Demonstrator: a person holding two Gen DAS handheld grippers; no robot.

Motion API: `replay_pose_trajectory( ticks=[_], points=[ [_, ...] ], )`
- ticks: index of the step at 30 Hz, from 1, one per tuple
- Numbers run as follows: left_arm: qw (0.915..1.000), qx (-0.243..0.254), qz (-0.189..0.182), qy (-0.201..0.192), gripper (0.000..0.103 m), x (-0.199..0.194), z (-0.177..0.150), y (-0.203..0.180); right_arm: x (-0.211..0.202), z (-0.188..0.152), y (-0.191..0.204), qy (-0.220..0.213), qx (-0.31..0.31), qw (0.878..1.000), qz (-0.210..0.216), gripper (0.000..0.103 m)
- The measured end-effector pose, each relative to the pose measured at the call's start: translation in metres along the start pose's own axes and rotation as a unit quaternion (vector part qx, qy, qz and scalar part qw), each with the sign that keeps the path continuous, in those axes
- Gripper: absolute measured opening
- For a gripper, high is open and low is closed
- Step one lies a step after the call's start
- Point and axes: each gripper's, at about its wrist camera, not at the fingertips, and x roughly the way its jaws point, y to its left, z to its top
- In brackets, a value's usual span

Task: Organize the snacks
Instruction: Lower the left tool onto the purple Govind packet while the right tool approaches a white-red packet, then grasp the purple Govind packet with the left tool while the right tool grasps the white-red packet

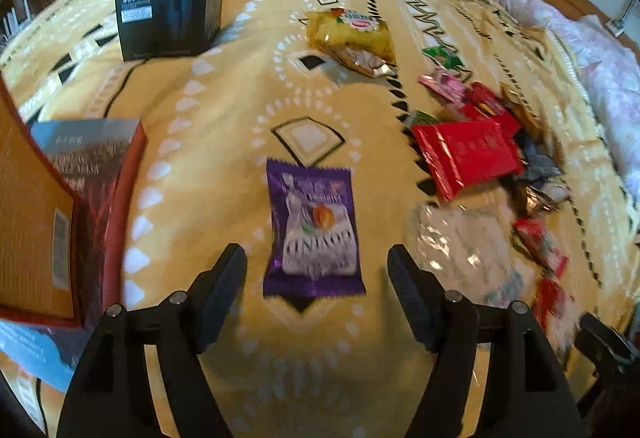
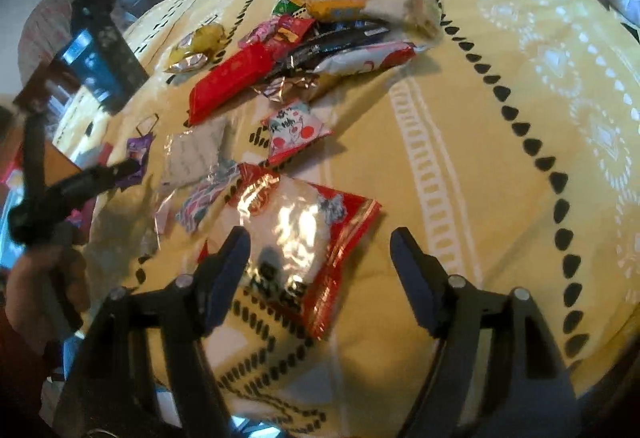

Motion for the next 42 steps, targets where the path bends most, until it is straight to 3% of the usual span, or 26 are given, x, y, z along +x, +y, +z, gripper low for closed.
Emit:
replay_pose_trajectory(
  ticks=[3, 6, 7, 9, 14, 21, 29, 30, 32, 34, 35, 37, 41, 42],
  points=[
    [0.9990, 0.016, 0.041, 0.002, 0.075, 0.012, 0.004, -0.004, -0.005, -0.001, -0.003, -0.005, -0.006, 1.000, 0.008, 0.074],
    [0.9964, 0.044, 0.072, -0.007, 0.051, 0.014, 0.001, -0.008, -0.007, 0.013, -0.002, -0.017, -0.017, 0.999, 0.022, 0.074],
    [0.9964, 0.046, 0.071, -0.008, 0.051, 0.013, 0.001, -0.008, -0.005, 0.020, 0.001, -0.019, -0.023, 0.999, 0.025, 0.074],
    [0.9966, 0.049, 0.066, -0.010, 0.050, 0.009, -0.001, -0.007, 0.000, 0.036, 0.003, -0.021, -0.043, 0.998, 0.034, 0.073],
    [0.9978, 0.051, 0.039, -0.015, 0.050, -0.007, -0.005, -0.009, 0.040, 0.062, 0.017, 0.022, -0.101, 0.994, 0.037, 0.072],
    [0.9980, 0.043, -0.022, -0.040, 0.050, -0.042, -0.003, -0.014, 0.082, 0.067, 0.024, 0.057, -0.128, 0.990, 0.004, 0.050],
    [0.9948, 0.063, -0.038, -0.070, 0.050, -0.080, 0.000, -0.027, 0.051, 0.063, 0.021, 0.000, -0.109, 0.994, 0.012, 0.047],
    [0.9945, 0.066, -0.039, -0.072, 0.050, -0.082, 0.000, -0.029, 0.042, 0.063, 0.021, -0.013, -0.103, 0.994, 0.014, 0.040],
    [0.9928, 0.080, -0.039, -0.080, 0.050, -0.092, 0.004, -0.034, 0.027, 0.064, 0.019, -0.030, -0.088, 0.995, 0.019, 0.037],
    [0.9913, 0.088, -0.038, -0.090, 0.050, -0.100, 0.009, -0.035, 0.012, 0.067, 0.019, -0.047, -0.075, 0.996, 0.025, 0.011],
    [0.9905, 0.090, -0.039, -0.097, 0.050, -0.107, 0.011, -0.035, 0.009, 0.069, 0.021, -0.051, -0.073, 0.996, 0.025, 0.004],
    [0.9903, 0.086, -0.042, -0.102, 0.050, -0.115, 0.013, -0.032, 0.007, 0.072, 0.025, -0.052, -0.078, 0.995, 0.022, 0.004],
    [0.9915, 0.071, -0.040, -0.101, 0.050, -0.126, 0.010, -0.020, 0.022, 0.076, 0.019, 0.003, -0.071, 0.996, 0.049, 0.008],
    [0.9917, 0.070, -0.038, -0.101, 0.050, -0.128, 0.008, -0.016, 0.017, 0.076, 0.012, 0.001, -0.058, 0.996, 0.062, 0.020]
  ],
)
